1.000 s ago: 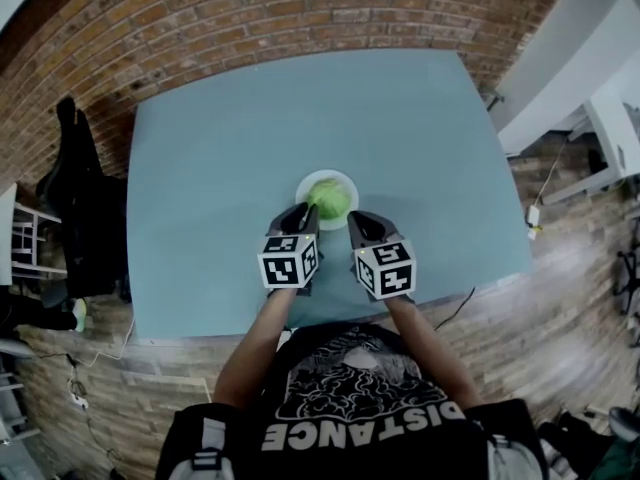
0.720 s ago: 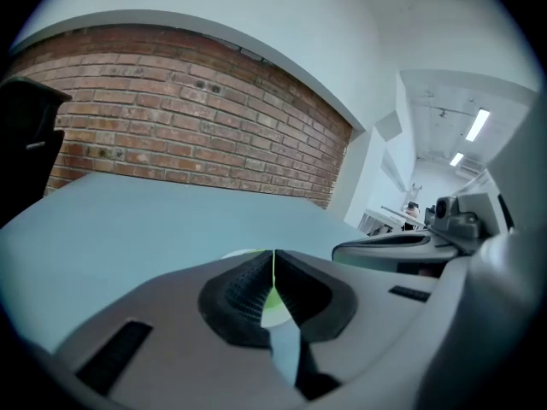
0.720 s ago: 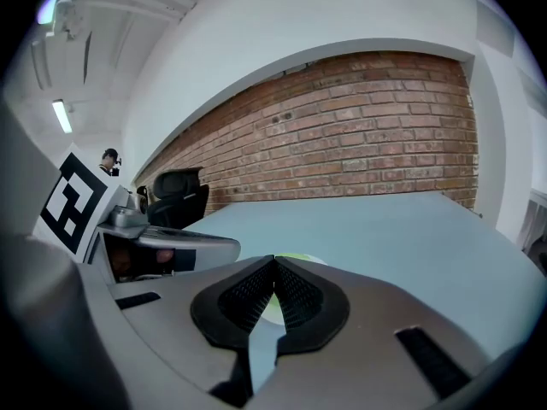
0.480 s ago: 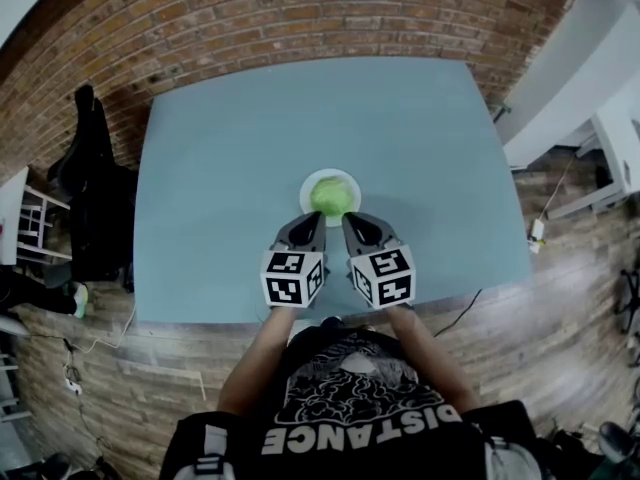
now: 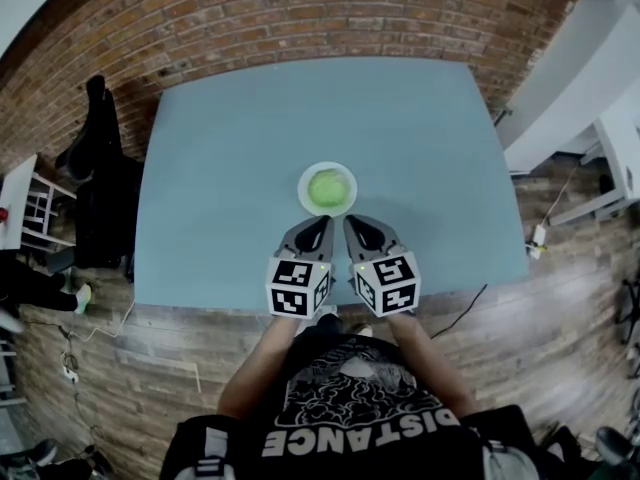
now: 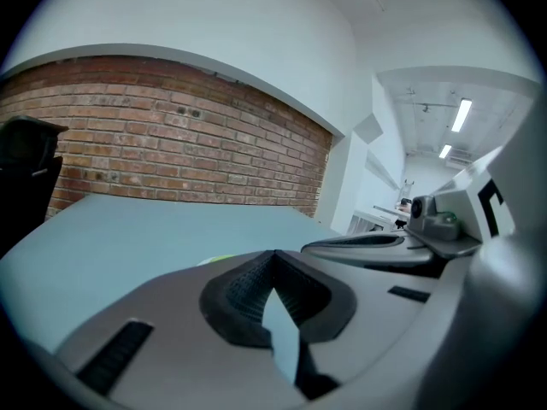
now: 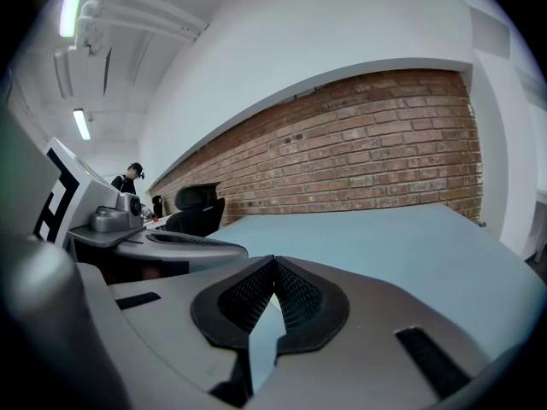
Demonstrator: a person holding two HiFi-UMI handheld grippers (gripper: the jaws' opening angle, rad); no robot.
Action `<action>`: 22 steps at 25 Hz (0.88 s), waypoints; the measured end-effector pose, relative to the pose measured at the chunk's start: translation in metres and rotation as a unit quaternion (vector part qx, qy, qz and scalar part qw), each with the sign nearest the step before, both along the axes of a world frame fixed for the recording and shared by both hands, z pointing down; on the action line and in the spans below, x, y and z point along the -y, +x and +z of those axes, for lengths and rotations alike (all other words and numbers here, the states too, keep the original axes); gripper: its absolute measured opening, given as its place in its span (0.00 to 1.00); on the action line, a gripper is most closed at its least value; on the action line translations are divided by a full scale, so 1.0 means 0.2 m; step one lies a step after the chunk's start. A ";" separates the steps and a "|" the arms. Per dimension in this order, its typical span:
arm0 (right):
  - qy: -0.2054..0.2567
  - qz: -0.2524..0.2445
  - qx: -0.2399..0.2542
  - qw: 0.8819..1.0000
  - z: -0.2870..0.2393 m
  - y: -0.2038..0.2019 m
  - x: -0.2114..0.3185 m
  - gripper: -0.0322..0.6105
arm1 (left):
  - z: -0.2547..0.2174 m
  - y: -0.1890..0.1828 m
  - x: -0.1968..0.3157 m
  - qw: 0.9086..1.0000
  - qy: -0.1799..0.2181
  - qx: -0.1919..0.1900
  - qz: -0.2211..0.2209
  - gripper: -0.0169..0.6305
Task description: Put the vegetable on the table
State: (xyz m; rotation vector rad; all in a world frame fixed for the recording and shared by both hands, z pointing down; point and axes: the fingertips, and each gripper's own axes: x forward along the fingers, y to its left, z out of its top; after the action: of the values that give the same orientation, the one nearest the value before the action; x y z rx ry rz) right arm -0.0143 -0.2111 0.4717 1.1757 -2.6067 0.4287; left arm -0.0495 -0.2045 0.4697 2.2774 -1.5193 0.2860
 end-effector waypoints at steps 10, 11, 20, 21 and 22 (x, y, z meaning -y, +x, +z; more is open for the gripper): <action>0.011 -0.025 0.009 1.000 -0.05 0.04 -0.13 0.06 | -0.05 0.06 -0.13 1.000 0.013 0.010 -0.021 0.03; 0.012 -0.027 0.009 1.000 -0.05 0.04 -0.14 0.06 | -0.05 0.06 -0.14 1.000 0.015 0.012 -0.024 0.03; 0.019 -0.040 0.009 0.999 -0.06 0.04 -0.20 0.06 | -0.05 0.05 -0.19 0.999 0.014 0.014 -0.038 0.03; 0.019 -0.041 0.010 0.999 -0.06 0.04 -0.20 0.06 | -0.05 0.05 -0.20 0.999 0.013 0.015 -0.038 0.03; 0.020 -0.041 0.009 0.999 -0.06 0.04 -0.21 0.06 | -0.05 0.06 -0.20 0.999 0.013 0.016 -0.037 0.03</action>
State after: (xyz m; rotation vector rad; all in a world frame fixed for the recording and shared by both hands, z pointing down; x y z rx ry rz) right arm -0.0072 -0.1700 0.4594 1.0764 -2.6803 0.3746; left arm -0.0384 -0.1645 0.4604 2.2404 -1.6277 0.2837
